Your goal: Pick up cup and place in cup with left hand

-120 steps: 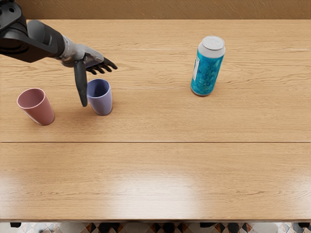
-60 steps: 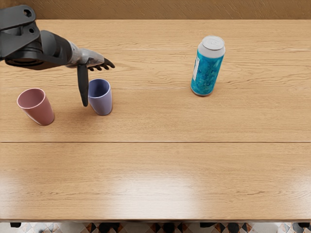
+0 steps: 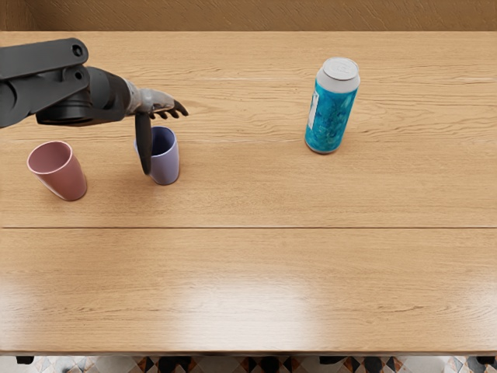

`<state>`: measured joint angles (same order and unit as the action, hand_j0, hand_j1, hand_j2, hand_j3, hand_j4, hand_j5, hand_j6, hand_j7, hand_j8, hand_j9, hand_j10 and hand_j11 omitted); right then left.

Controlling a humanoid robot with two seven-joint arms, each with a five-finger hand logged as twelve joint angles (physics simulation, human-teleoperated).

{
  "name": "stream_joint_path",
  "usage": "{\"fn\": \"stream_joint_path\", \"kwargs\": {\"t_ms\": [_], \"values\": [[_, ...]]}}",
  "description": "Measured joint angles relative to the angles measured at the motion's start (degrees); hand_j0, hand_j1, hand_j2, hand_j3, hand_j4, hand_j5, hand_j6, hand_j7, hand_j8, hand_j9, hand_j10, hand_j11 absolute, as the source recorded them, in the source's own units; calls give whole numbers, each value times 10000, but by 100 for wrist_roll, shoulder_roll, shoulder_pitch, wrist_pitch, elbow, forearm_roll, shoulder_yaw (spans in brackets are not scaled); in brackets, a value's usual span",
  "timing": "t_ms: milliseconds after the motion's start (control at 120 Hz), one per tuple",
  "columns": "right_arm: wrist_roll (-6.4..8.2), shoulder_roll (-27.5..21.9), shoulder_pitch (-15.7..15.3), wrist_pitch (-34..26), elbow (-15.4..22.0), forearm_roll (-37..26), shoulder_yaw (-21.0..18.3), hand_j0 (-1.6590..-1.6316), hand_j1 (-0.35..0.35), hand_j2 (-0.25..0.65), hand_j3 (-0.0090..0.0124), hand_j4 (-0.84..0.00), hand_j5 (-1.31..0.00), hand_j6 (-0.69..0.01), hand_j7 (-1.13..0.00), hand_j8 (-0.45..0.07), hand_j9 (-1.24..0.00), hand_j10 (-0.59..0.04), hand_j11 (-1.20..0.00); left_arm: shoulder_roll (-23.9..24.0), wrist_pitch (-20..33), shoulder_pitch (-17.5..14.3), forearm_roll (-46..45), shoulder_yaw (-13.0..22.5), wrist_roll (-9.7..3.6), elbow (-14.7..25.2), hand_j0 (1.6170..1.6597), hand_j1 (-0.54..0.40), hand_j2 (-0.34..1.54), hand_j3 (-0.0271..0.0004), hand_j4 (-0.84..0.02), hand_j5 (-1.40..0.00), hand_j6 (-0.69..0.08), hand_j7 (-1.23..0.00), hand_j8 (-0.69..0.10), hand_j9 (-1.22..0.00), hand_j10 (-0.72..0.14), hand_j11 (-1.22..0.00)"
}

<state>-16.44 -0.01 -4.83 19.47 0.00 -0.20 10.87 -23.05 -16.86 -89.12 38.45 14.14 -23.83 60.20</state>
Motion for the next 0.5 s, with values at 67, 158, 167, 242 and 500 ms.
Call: {"fn": "stream_joint_path", "kwargs": {"t_ms": [67,158,167,242,500], "values": [[0,0,0,0,0,0,0,-16581,-3479,-12,0,2,8,67,0,52,5,37,4,-1,28,0,-2,25,5,0,16581,2362,196,0,-968,-1232,-977,-1231,-974,-1230,-964,-1229],[0,0,0,0,0,0,0,-16581,-3479,-12,0,2,8,67,0,52,5,37,4,0,69,9,1,50,8,1,16581,2274,212,0,-1043,-1329,-1051,-1328,-1048,-1327,-1038,-1326],[0,0,0,0,0,0,0,-16581,-3479,-12,0,2,8,67,0,52,5,37,4,5,80,9,0,56,8,1,16581,2267,213,0,-1048,-1336,-1056,-1335,-1054,-1334,-1044,-1333],[0,0,0,0,0,0,0,-16581,-3479,-12,0,2,8,68,0,52,5,37,4,38,184,9,-3,130,9,1,16581,2221,221,0,-1087,-1386,-1095,-1385,-1092,-1384,-1082,-1383],[0,0,0,-2,0,0,0,-16581,-3479,-12,0,2,8,67,0,52,5,37,4,81,293,73,-35,203,10,30,16581,2124,237,0,-1166,-1491,-1174,-1490,-1171,-1489,-1162,-1488]]}}
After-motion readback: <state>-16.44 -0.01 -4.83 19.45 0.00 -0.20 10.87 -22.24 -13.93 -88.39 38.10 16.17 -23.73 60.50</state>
